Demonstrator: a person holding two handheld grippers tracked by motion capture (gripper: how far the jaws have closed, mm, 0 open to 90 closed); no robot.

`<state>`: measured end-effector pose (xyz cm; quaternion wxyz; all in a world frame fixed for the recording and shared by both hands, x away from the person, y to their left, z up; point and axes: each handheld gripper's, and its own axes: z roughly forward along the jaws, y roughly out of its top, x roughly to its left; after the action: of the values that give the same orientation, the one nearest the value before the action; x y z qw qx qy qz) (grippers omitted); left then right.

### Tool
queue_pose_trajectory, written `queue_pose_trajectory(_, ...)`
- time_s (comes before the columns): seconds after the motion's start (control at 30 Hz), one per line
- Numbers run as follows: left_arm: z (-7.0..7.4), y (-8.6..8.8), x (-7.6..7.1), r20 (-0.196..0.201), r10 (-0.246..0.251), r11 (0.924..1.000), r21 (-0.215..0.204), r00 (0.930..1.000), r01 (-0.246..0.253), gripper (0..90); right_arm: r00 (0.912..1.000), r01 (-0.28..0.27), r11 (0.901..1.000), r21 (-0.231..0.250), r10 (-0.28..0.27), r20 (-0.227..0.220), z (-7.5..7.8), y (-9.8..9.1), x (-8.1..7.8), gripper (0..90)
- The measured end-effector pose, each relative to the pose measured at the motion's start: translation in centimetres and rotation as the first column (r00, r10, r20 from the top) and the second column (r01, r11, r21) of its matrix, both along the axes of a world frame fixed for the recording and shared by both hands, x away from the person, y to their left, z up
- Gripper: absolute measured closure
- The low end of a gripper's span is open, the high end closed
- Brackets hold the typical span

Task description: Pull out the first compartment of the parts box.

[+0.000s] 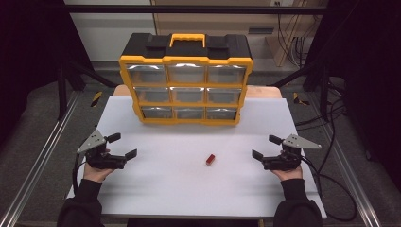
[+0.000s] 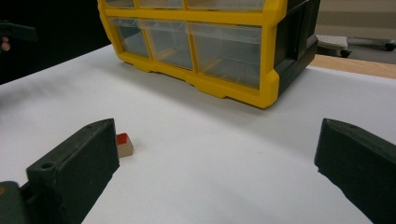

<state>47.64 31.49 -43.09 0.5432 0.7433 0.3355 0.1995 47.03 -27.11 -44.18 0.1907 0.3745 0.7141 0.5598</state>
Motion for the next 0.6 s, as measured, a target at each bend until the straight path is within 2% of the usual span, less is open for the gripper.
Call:
queue_pose_trajectory(0.37, 0.21, -0.01, -0.09, 0.007, 0.005, 1.0000, 0.002, 1.0000, -0.005, 0.0, 1.0000, -0.005, 1.0000, 0.000, 0.005, 0.003, -0.04, 0.10, -0.03, 0.3)
queue_pose_trajectory(0.6, 0.99, -0.56, -0.07, 0.014, -0.001, 1.0000, 0.005, 0.9999, 0.001, 0.0, 0.9999, -0.012, 0.9999, 0.000, 0.012, 0.007, -0.02, 0.13, -0.06, 0.3)
